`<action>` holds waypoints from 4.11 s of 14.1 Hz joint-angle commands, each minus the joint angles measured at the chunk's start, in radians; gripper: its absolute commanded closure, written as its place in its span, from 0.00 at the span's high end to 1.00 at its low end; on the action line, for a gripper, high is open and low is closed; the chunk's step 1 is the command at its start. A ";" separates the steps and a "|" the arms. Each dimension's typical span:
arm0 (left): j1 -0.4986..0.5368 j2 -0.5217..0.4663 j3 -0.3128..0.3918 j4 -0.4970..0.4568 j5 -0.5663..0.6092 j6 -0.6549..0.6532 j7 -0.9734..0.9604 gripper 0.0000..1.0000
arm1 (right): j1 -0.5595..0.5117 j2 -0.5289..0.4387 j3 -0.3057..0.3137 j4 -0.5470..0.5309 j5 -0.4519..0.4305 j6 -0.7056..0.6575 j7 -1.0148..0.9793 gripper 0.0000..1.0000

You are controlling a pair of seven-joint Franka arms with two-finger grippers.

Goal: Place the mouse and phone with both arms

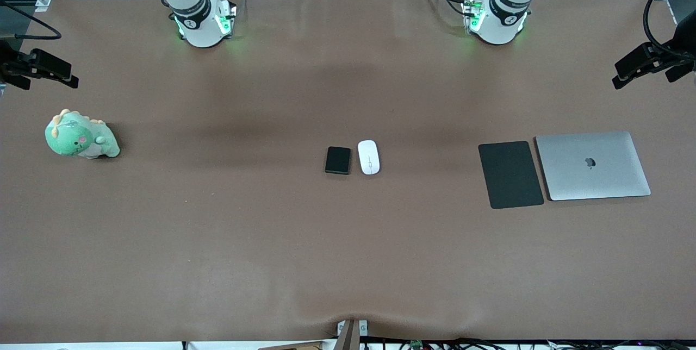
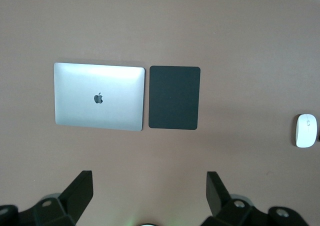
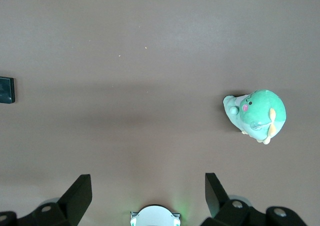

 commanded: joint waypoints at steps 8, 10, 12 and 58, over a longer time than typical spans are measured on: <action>-0.008 0.011 -0.002 0.021 0.016 -0.018 0.003 1.00 | 0.006 0.005 -0.001 0.019 -0.005 -0.017 -0.001 1.00; -0.008 0.014 -0.004 0.021 0.014 -0.018 0.001 1.00 | 0.006 0.005 -0.001 0.019 -0.004 -0.017 0.001 1.00; -0.010 0.017 -0.005 0.021 0.014 -0.018 0.001 1.00 | 0.006 0.005 -0.001 0.019 -0.005 -0.017 0.001 1.00; -0.560 0.796 -0.191 0.015 0.209 0.620 -0.802 1.00 | -0.008 0.005 -0.008 0.041 -0.016 -0.049 -0.009 1.00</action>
